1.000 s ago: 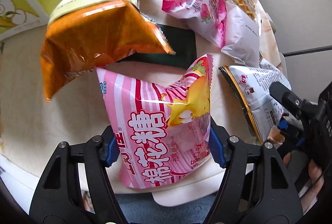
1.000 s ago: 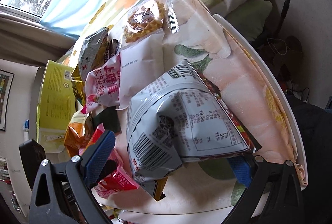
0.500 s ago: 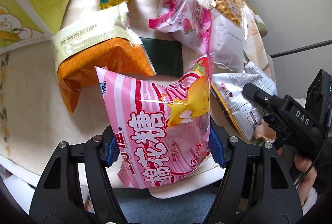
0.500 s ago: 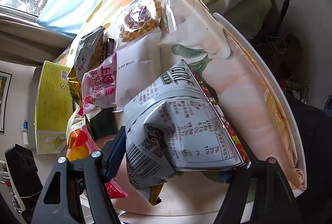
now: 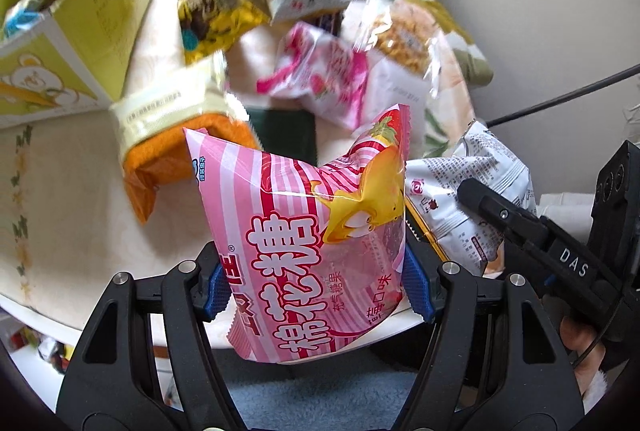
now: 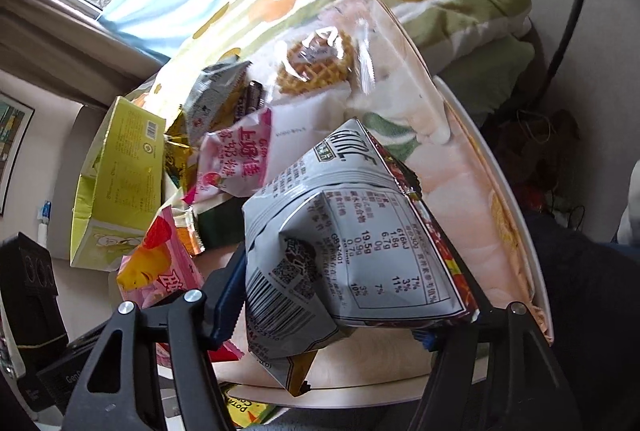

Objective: Organize snacks
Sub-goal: 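Grasp the pink candy bag with the left tool while the right tool grasps the grey chip bag, then carry both bags into the yellow box and open both tools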

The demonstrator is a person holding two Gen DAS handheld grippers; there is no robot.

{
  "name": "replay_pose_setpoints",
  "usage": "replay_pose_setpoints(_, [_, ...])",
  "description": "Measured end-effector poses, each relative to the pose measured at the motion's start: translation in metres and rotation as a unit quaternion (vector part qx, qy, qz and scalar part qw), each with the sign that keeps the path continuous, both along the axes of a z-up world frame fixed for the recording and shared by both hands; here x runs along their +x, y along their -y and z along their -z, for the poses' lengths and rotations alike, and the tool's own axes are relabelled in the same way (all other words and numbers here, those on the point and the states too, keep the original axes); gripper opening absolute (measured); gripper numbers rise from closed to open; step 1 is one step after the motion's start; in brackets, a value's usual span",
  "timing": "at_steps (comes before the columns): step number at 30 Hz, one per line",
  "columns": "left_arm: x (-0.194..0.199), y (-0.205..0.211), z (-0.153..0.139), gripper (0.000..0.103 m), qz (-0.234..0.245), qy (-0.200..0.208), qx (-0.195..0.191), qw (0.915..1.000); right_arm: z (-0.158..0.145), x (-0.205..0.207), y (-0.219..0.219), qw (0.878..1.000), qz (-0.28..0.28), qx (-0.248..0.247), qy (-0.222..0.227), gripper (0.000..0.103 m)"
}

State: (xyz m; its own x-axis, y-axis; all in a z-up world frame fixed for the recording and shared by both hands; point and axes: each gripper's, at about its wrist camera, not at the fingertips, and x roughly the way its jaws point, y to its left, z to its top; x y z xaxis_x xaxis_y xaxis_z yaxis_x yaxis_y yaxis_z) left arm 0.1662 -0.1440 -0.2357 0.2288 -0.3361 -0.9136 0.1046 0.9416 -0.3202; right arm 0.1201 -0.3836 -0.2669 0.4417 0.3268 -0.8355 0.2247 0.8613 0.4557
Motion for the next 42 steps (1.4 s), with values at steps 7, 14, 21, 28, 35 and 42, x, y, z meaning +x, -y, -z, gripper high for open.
replay_pose_setpoints(7, [0.004, -0.013, -0.041, 0.067, -0.041, 0.049, -0.002, 0.9980, -0.037, 0.011, -0.013, 0.997, -0.050, -0.029, 0.044, 0.064])
replay_pose_setpoints(14, [0.017, -0.058, -0.086, 0.067, -0.097, 0.096, -0.004, 0.9906, -0.073, 0.031, -0.044, 0.988, -0.114, -0.055, 0.091, 0.064])
replay_pose_setpoints(21, [0.043, -0.135, -0.118, 0.067, -0.156, 0.137, -0.009, 0.9783, -0.108, 0.064, -0.109, 0.972, -0.171, -0.074, 0.141, 0.064])
replay_pose_setpoints(28, [0.079, -0.222, -0.128, 0.067, -0.184, 0.149, 0.000, 0.9716, -0.126, 0.094, -0.172, 0.965, -0.190, -0.074, 0.168, 0.064])
replay_pose_setpoints(35, [0.124, -0.295, -0.110, 0.067, -0.186, 0.127, 0.026, 0.9738, -0.134, 0.128, -0.249, 0.959, -0.206, -0.072, 0.179, 0.064])
replay_pose_setpoints(42, [0.143, -0.330, -0.078, 0.091, -0.140, 0.105, 0.028, 0.9841, -0.120, 0.154, -0.300, 0.964, -0.200, -0.074, 0.160, 0.064])
